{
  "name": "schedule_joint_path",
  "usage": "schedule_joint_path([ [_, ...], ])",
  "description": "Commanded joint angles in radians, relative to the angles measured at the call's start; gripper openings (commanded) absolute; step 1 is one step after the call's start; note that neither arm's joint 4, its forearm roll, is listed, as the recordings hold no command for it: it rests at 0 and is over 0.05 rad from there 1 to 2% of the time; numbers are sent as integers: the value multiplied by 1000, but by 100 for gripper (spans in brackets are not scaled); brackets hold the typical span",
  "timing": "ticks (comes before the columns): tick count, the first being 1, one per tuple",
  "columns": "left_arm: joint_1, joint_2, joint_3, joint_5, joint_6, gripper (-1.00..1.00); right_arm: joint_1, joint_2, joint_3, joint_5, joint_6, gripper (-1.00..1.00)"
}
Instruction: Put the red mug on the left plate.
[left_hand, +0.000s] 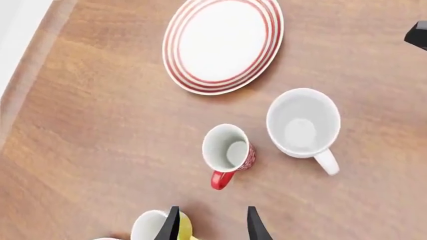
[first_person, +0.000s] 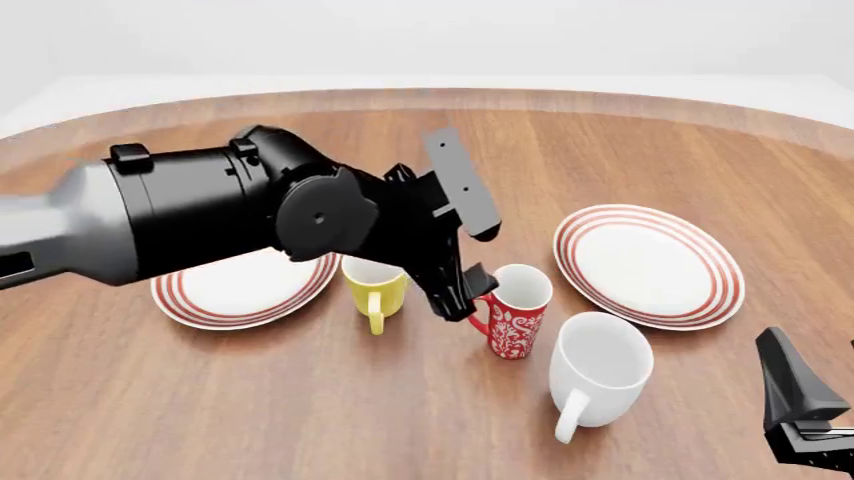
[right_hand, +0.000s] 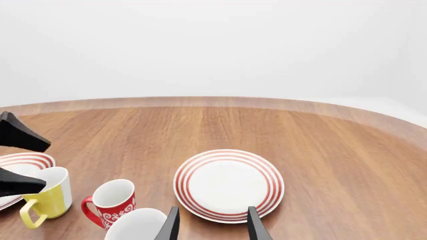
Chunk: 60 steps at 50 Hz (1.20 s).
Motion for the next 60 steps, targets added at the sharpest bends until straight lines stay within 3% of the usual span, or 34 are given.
schedule_joint_path([
  [1, -6, 34, 18, -39, -14, 100, 0, 0, 0, 0, 0, 100],
  [26, -10, 114, 65, -158, -52, 100, 0, 0, 0, 0, 0, 100],
  [60, 46, 220, 49, -197, -2, 100, 0, 0, 0, 0, 0, 100],
])
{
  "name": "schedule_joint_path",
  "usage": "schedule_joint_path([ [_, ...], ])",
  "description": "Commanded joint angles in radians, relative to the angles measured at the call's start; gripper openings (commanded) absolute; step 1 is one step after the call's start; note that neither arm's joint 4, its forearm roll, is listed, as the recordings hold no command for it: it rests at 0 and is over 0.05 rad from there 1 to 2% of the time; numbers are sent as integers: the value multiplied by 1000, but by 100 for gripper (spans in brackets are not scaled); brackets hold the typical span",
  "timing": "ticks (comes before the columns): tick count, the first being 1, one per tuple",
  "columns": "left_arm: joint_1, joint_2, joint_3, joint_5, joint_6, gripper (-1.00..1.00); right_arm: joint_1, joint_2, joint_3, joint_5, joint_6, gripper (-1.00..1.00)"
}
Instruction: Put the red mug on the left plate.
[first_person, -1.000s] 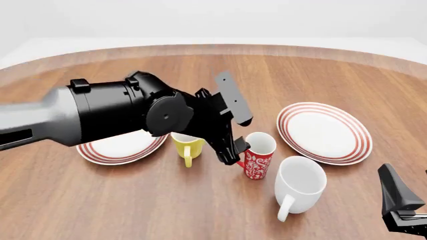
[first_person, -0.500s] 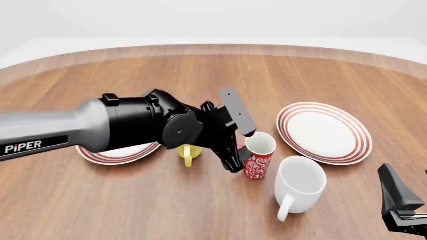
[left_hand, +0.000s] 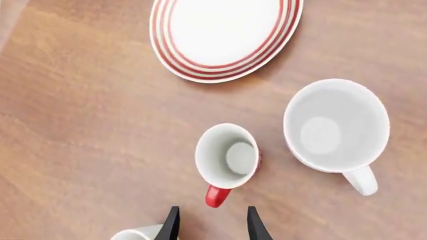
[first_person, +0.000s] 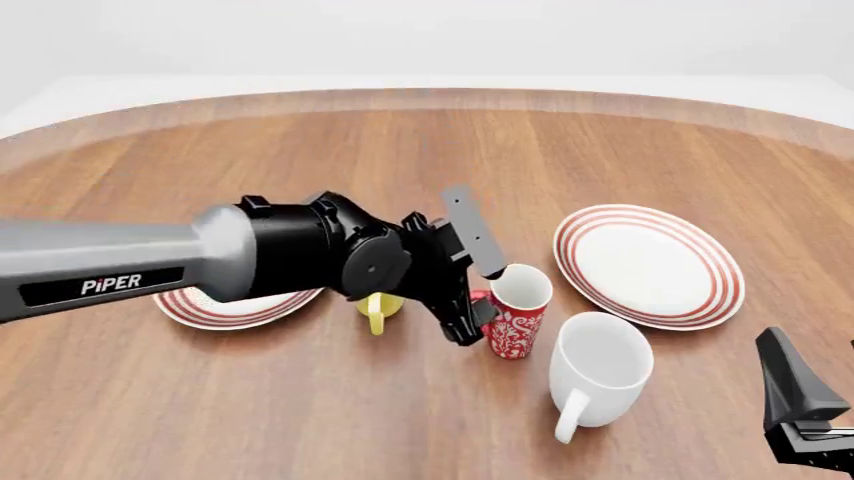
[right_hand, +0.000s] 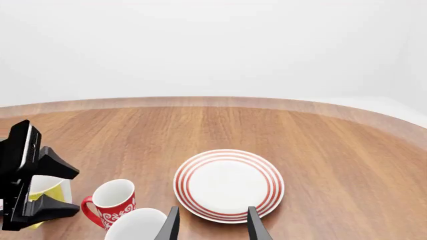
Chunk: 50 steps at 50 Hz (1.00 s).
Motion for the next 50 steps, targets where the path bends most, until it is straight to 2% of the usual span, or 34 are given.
schedule_joint_path([
  [1, 15, 35, 6, -23, 14, 100, 0, 0, 0, 0, 0, 100],
  [20, 6, 68, 2, -66, -16, 100, 0, 0, 0, 0, 0, 100],
  [42, 27, 130, 11, -91, 17, 100, 0, 0, 0, 0, 0, 100],
  [50, 25, 137, 19, -108, 10, 100, 0, 0, 0, 0, 0, 100],
])
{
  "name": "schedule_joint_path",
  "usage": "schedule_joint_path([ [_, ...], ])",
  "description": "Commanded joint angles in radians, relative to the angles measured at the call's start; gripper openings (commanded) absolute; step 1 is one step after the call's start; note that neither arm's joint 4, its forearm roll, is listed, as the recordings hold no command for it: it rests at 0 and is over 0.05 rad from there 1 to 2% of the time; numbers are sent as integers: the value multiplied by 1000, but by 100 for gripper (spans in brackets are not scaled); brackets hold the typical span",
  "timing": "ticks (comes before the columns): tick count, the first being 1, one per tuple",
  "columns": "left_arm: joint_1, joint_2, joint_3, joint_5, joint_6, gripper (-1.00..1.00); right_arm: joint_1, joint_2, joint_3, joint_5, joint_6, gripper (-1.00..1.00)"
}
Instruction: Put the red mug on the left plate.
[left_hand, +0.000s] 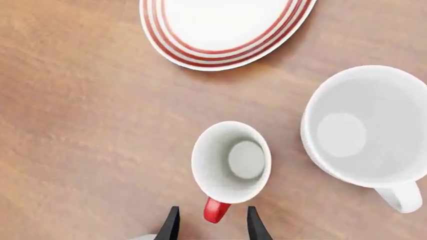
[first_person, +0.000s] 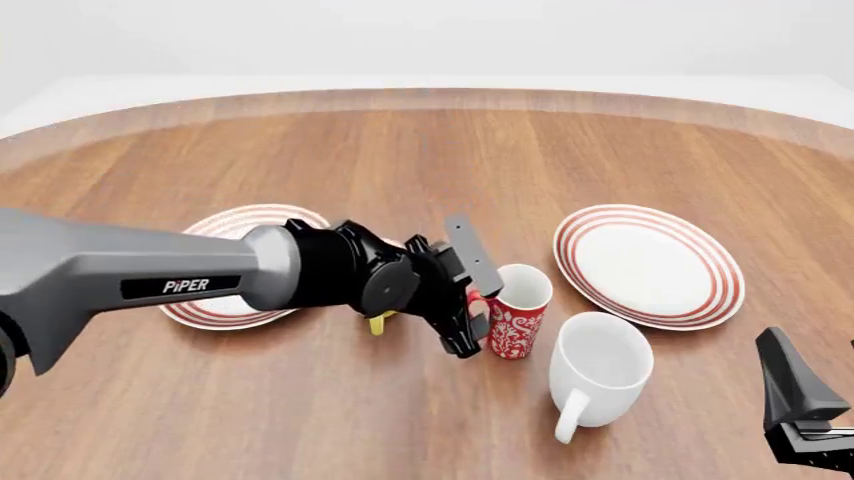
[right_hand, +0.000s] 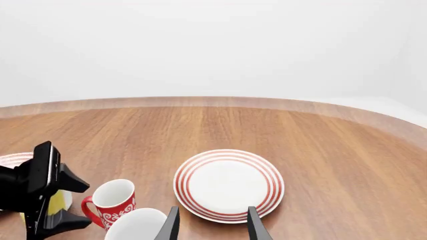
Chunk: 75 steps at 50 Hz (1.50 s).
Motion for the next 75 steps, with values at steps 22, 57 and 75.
schedule_joint_path([
  [22, 4, 31, 8, -47, -12, 100, 0, -1, 0, 0, 0, 100],
  [57, 27, -101, -1, -66, -13, -100, 0, 0, 0, 0, 0, 100],
  [75, 100, -238, -92, 100, 63, -100, 0, 0, 0, 0, 0, 100],
])
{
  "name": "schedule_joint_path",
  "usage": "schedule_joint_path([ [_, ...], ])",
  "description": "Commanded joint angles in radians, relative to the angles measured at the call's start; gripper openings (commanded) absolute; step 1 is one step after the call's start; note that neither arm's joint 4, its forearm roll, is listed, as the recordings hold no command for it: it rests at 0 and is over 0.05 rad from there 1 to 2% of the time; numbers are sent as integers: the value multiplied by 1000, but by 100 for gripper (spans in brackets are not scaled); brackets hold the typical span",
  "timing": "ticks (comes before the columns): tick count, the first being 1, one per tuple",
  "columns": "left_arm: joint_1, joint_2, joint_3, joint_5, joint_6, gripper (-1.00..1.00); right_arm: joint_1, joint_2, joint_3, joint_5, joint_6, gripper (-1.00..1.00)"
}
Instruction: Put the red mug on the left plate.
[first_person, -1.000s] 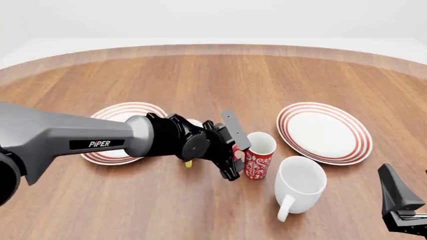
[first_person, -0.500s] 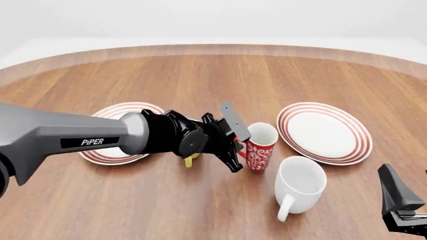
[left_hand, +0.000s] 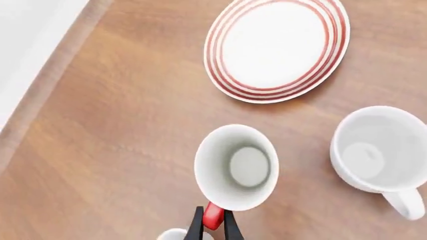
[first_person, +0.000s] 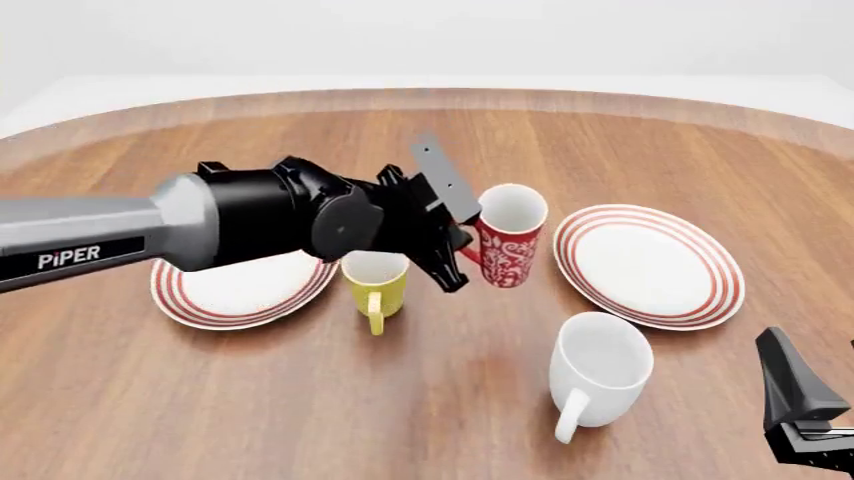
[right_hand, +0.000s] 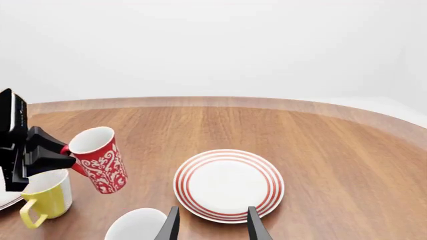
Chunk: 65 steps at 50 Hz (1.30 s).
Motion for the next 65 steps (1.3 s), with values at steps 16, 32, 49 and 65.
schedule_joint_path([
  [16, 77, -135, -120, 173, 55, -100, 0, 0, 0, 0, 0, 100],
  [32, 130, -203, -118, 212, 73, -100, 0, -1, 0, 0, 0, 100],
  [49, 201, -290, -81, 230, 91, -100, 0, -1, 0, 0, 0, 100],
  [65, 268, -346, -44, 230, 100, -100, 0, 0, 0, 0, 0, 100],
])
